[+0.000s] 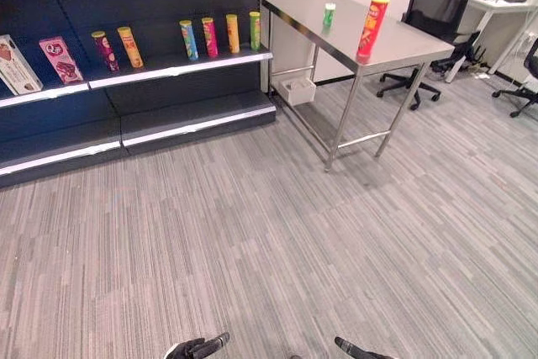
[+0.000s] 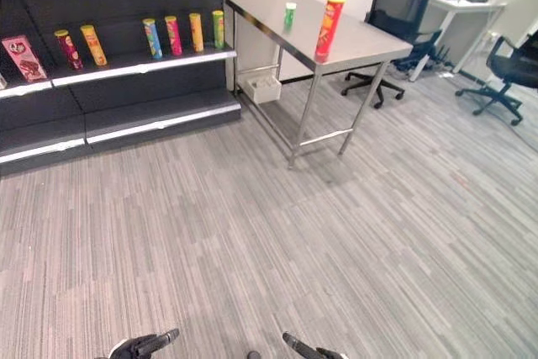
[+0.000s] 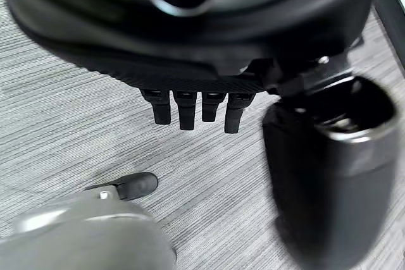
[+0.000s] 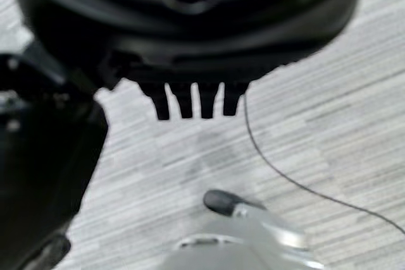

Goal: Put the goods on the table back onto the shelves and tidy them up.

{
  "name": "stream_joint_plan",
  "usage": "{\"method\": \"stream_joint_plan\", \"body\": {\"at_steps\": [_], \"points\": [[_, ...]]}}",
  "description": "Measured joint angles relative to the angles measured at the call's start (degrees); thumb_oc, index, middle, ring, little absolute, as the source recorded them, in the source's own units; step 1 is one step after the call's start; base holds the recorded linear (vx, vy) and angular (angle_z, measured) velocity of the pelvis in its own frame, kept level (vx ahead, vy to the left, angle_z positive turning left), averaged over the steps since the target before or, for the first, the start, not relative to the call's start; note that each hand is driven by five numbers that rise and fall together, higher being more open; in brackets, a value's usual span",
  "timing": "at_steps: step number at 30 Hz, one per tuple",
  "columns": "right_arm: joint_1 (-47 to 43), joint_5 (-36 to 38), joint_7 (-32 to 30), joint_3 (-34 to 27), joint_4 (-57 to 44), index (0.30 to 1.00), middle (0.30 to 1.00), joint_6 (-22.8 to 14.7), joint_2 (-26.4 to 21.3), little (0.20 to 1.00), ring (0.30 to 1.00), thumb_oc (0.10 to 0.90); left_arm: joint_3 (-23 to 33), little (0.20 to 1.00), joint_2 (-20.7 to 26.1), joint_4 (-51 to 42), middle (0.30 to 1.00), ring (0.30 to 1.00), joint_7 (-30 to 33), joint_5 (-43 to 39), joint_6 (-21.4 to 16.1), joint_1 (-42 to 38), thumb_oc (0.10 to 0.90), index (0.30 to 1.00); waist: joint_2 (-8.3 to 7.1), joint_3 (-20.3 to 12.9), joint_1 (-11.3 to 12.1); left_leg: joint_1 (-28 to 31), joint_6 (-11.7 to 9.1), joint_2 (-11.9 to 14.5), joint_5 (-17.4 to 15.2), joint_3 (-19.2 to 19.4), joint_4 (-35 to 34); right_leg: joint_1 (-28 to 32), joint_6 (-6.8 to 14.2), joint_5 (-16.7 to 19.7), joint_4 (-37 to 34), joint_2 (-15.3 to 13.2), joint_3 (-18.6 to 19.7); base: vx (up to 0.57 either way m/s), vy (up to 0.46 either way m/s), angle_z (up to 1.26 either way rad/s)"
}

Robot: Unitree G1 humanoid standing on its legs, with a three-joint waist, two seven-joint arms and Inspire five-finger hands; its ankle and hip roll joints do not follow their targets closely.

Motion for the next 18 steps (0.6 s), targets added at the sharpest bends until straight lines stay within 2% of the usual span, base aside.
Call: {"method": "stream_joint_plan", "body": {"at_steps": [2,10,13,15,17,18], "points": [[-0.07,0.00,-0.07,-0.07,-1.91,0.900,0.900,-0.05,-0.71,0.900,0.900,0.800,0.01,0.900,-0.02,-0.81,0.900,0.900,0.00,-0.06,-0.03,0.03,0.800,0.900,0.83,1.39,-0.51,0.66,-0.06,-0.03,0.03,0.06,-0.26,0.62,-0.06,0.23,-0.22,0.06,0.07,0.00,-0.020,-0.01],[-0.40,-0.01,-0.23,-0.05,-1.86,0.900,0.900,-0.04,-0.72,0.900,0.900,0.800,0.07,0.900,-0.02,-0.90,0.900,0.900,0.22,-0.15,-0.08,-0.14,0.800,0.900,0.32,2.43,-0.41,1.22,-0.43,0.03,0.26,0.16,-1.36,0.69,0.88,-0.55,-0.60,0.11,0.17,0.02,-0.041,0.00],[-0.42,0.00,-0.51,-0.03,-1.79,0.900,0.900,-0.07,-0.73,0.900,0.900,0.800,0.06,0.900,-0.04,-0.91,0.900,0.900,0.23,-0.20,-0.08,0.04,0.800,0.900,0.66,3.19,-0.38,0.52,-0.87,0.19,0.36,0.14,-0.80,0.11,0.81,-0.82,-0.60,0.35,0.11,-0.03,-0.161,0.03],[-1.60,0.02,-0.51,0.13,-1.42,0.900,0.900,-0.09,0.00,0.900,0.900,0.800,0.98,0.900,0.85,-1.24,0.900,0.900,0.38,-1.93,-0.62,-1.10,0.800,0.900,-0.90,4.60,-0.12,-5.31,-3.43,-0.21,-1.38,0.05,7.74,-1.49,0.45,-1.35,-0.62,-0.56,0.13,-0.01,-0.133,0.12],[-3.07,0.12,-0.60,0.05,-1.52,0.900,0.900,-0.09,-0.05,0.900,0.900,0.800,3.43,0.900,0.77,-1.41,0.900,0.900,0.40,-3.82,-1.03,-2.09,0.800,0.900,-2.60,7.18,0.38,-10.91,-3.58,-1.00,-1.37,-0.09,18.21,-1.53,-1.17,-0.56,-0.60,-2.09,0.23,-0.03,-0.139,0.05],[-3.10,0.18,-0.69,-0.03,-1.69,0.900,0.900,-0.16,-0.50,0.900,0.900,0.800,4.41,0.900,0.45,-1.65,0.900,0.900,0.37,-5.11,-1.21,-2.40,0.800,0.900,-2.56,7.80,0.80,-13.38,-3.65,-0.98,-1.33,-0.39,23.32,-1.31,-1.53,-0.55,-0.59,-2.30,0.24,-0.01,-0.138,0.17]]}}
